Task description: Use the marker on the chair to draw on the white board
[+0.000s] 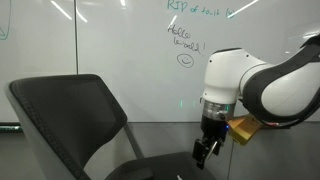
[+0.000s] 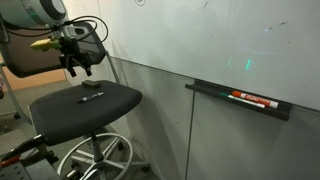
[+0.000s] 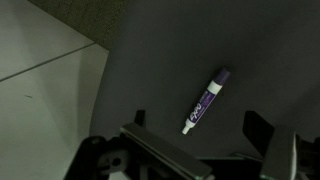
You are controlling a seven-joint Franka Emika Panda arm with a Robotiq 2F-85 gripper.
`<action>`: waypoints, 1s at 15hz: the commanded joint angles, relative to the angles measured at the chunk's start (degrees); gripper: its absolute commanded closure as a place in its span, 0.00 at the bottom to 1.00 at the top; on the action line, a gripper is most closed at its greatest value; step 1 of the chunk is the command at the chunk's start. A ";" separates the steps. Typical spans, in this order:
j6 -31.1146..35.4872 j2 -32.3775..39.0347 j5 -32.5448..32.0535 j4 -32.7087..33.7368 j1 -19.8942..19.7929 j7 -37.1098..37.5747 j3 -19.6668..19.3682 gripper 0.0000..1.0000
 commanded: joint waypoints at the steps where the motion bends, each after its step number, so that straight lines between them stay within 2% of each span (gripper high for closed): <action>1: 0.10 5.88 -8.30 4.47 3.17 10.14 -2.76 0.00; 4: -0.55 9.71 -11.52 7.17 6.19 15.30 -4.74 0.00; 9: -0.37 14.67 -11.36 11.00 10.79 19.14 -7.22 0.00; 15: 1.12 18.12 -7.41 12.39 11.33 17.47 -8.60 0.00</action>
